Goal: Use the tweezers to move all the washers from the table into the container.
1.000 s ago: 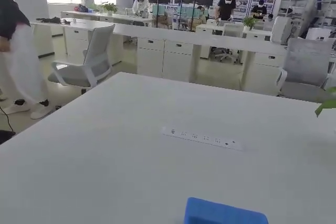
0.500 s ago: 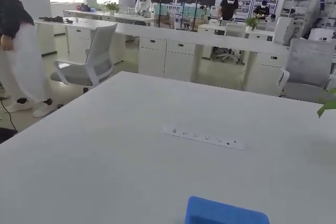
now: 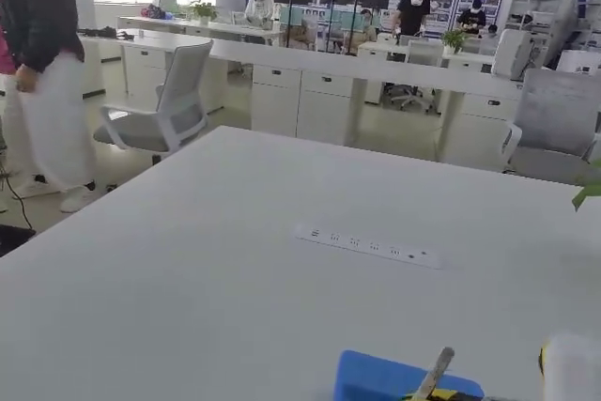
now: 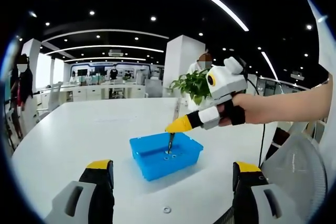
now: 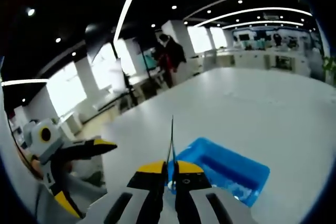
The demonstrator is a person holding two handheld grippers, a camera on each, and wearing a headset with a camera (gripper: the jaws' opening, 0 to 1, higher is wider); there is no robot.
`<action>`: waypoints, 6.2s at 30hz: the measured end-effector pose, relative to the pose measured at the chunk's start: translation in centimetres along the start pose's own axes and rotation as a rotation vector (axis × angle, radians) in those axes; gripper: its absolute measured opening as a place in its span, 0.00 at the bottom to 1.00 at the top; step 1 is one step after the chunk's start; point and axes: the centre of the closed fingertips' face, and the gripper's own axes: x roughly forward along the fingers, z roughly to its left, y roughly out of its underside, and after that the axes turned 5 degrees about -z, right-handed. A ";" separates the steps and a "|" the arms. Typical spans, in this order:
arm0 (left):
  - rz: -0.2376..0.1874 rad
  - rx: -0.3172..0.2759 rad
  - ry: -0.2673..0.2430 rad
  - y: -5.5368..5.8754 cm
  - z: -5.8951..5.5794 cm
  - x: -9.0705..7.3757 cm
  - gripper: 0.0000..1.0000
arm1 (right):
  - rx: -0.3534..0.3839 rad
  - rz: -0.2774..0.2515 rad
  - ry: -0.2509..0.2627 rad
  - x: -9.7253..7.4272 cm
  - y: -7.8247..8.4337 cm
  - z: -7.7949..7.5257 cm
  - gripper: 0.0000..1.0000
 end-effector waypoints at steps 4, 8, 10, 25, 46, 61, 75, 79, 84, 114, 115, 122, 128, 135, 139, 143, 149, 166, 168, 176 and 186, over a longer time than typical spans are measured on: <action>-0.004 -0.003 -0.001 0.0 0.0 0.0 0.96 | -0.003 0.019 0.061 0.7 0.0 -2.2 0.04; 0.000 -0.004 -0.003 0.1 0.1 0.0 0.96 | 0.007 0.037 0.087 1.6 0.5 -3.6 0.04; 0.001 -0.003 -0.005 0.1 0.1 0.0 0.96 | 0.013 0.040 0.088 2.1 0.8 -3.9 0.04; 0.012 -0.001 -0.003 0.3 0.1 0.1 0.95 | -0.042 0.119 0.088 4.4 3.3 -4.9 0.04; 0.017 0.003 -0.003 0.4 0.2 0.1 0.95 | -0.196 0.128 0.056 4.6 4.1 -4.7 0.05; 0.019 0.004 -0.004 0.4 0.2 0.0 0.95 | -0.193 -0.005 0.045 2.5 1.0 -2.1 0.04; 0.012 0.006 0.006 0.2 -0.1 0.0 0.95 | -0.122 -0.009 -0.143 1.2 2.3 4.7 0.04; 0.011 0.006 0.006 0.2 -0.1 0.0 0.95 | -0.098 0.015 -0.180 1.9 3.9 6.0 0.04; 0.010 0.005 0.005 0.2 -0.1 0.0 0.95 | -0.080 0.057 -0.213 3.0 6.0 7.1 0.04; 0.011 0.012 0.015 0.3 -0.2 0.1 0.95 | -0.307 0.137 -0.349 3.5 10.2 9.4 0.05; 0.009 0.012 0.017 0.2 -0.3 0.1 0.95 | -0.334 0.140 -0.355 3.4 10.3 9.6 0.05; 0.005 0.012 0.023 0.1 -0.4 0.1 0.95 | -0.535 0.186 -0.415 3.3 11.2 10.9 0.04; 0.004 0.010 0.021 0.0 -0.4 0.0 0.93 | -0.588 0.212 -0.421 3.6 11.1 10.9 0.03; -0.004 0.003 0.025 -0.1 -0.5 0.0 0.95 | -0.476 0.189 -0.393 3.3 10.7 10.1 0.03; -0.006 0.001 0.025 -0.1 -0.5 0.0 0.95 | -0.424 0.184 -0.364 3.0 10.5 9.5 0.03; -0.006 0.003 0.023 -0.1 -0.4 0.0 0.95 | -0.382 0.173 -0.367 2.5 10.0 9.2 0.03; -0.005 0.003 0.022 -0.1 -0.4 0.0 0.95 | -0.272 0.093 -0.344 1.9 7.2 8.6 0.03; 0.004 0.005 0.023 0.1 -0.4 0.0 0.94 | -0.021 -0.153 -0.155 2.3 -1.6 2.5 0.04; 0.005 0.003 0.023 0.1 -0.4 0.0 0.94 | -0.009 -0.154 -0.136 2.7 -1.5 1.9 0.04; 0.024 -0.006 0.029 0.5 -0.4 0.1 0.92 | -0.107 -0.078 -0.009 4.5 0.6 -1.4 0.04; 0.042 0.000 0.027 0.9 -0.3 0.1 0.90 | -0.173 -0.003 -0.010 6.2 3.0 -2.5 0.04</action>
